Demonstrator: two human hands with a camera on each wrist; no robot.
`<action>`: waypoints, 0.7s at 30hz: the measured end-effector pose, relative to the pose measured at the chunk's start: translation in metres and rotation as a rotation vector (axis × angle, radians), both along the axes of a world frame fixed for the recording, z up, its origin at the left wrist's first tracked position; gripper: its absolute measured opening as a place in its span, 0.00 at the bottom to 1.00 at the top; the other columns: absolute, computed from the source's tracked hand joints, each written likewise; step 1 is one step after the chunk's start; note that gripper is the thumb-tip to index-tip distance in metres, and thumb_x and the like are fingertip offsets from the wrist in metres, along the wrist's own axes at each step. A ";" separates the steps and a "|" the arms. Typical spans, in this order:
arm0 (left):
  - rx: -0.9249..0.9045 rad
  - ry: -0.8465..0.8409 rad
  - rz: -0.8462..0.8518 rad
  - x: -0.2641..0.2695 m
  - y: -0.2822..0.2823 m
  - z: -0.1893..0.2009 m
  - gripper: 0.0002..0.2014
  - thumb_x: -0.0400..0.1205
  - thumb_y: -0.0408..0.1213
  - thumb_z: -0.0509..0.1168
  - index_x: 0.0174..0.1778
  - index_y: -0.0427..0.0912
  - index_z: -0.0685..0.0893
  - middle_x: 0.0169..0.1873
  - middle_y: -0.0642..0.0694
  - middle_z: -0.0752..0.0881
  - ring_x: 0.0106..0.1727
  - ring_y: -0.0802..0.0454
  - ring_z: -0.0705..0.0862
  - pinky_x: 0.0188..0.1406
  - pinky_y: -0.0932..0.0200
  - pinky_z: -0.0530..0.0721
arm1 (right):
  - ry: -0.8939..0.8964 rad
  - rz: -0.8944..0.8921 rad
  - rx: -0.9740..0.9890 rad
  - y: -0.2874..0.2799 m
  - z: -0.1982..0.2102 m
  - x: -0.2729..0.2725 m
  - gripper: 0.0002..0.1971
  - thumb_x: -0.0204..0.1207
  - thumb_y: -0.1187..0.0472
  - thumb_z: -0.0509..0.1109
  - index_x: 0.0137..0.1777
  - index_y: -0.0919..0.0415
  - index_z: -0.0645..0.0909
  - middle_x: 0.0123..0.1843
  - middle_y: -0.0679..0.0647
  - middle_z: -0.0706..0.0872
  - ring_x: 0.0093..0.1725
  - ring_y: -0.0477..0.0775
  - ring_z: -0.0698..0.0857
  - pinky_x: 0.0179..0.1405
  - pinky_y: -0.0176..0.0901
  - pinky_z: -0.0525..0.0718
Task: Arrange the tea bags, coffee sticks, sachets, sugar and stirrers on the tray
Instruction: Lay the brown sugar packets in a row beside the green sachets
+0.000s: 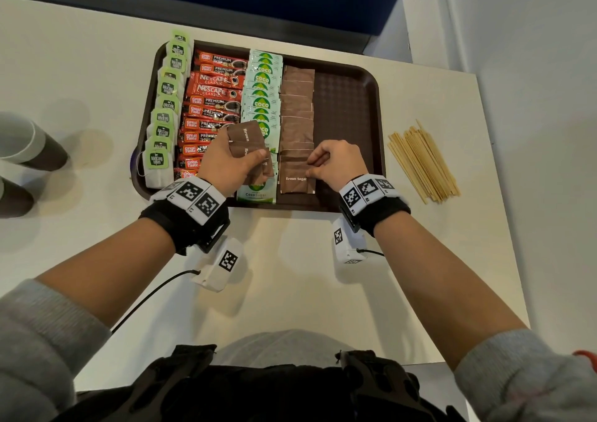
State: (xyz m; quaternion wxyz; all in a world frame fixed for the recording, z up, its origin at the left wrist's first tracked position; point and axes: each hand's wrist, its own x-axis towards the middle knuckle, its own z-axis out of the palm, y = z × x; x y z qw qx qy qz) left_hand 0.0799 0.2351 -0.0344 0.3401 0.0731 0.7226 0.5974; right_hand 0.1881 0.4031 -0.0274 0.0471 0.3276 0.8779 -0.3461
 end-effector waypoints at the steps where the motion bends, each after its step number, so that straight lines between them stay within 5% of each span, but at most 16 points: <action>1: 0.011 -0.007 -0.001 0.001 0.000 0.002 0.16 0.75 0.29 0.73 0.49 0.54 0.78 0.51 0.38 0.87 0.52 0.34 0.88 0.48 0.31 0.86 | 0.005 -0.001 -0.001 0.000 0.000 0.001 0.07 0.67 0.65 0.80 0.43 0.60 0.86 0.38 0.50 0.86 0.39 0.44 0.83 0.46 0.33 0.82; 5: 0.016 -0.003 -0.014 0.001 0.002 0.003 0.16 0.76 0.28 0.71 0.50 0.52 0.78 0.51 0.37 0.87 0.50 0.35 0.88 0.46 0.36 0.88 | 0.011 -0.007 -0.005 0.000 0.001 0.003 0.08 0.66 0.64 0.80 0.44 0.61 0.85 0.40 0.52 0.87 0.41 0.46 0.85 0.48 0.35 0.83; 9: 0.047 -0.047 -0.020 0.002 0.003 0.005 0.16 0.77 0.23 0.68 0.52 0.48 0.76 0.46 0.38 0.87 0.42 0.39 0.88 0.30 0.50 0.89 | 0.034 -0.028 0.035 0.002 0.002 0.002 0.08 0.66 0.61 0.81 0.42 0.58 0.85 0.41 0.52 0.88 0.40 0.45 0.84 0.46 0.34 0.84; 14: 0.050 -0.056 -0.070 0.008 0.001 0.008 0.29 0.62 0.33 0.77 0.58 0.47 0.76 0.55 0.35 0.87 0.55 0.36 0.88 0.55 0.34 0.85 | 0.164 -0.027 -0.029 -0.006 0.015 -0.009 0.12 0.70 0.47 0.76 0.41 0.56 0.86 0.36 0.46 0.86 0.35 0.40 0.83 0.38 0.26 0.81; 18: 0.050 -0.031 -0.117 0.009 0.001 0.002 0.45 0.52 0.46 0.82 0.65 0.38 0.76 0.56 0.36 0.87 0.56 0.37 0.87 0.59 0.32 0.83 | 0.144 0.056 -0.222 -0.018 0.022 -0.019 0.15 0.69 0.47 0.77 0.45 0.60 0.88 0.37 0.53 0.88 0.37 0.50 0.89 0.39 0.43 0.90; 21: 0.059 -0.006 -0.139 0.009 0.001 0.002 0.47 0.50 0.48 0.84 0.65 0.36 0.76 0.55 0.37 0.87 0.57 0.38 0.87 0.58 0.31 0.83 | 0.154 0.072 -0.262 -0.020 0.021 -0.021 0.15 0.65 0.53 0.81 0.45 0.62 0.87 0.39 0.59 0.88 0.37 0.53 0.88 0.36 0.41 0.89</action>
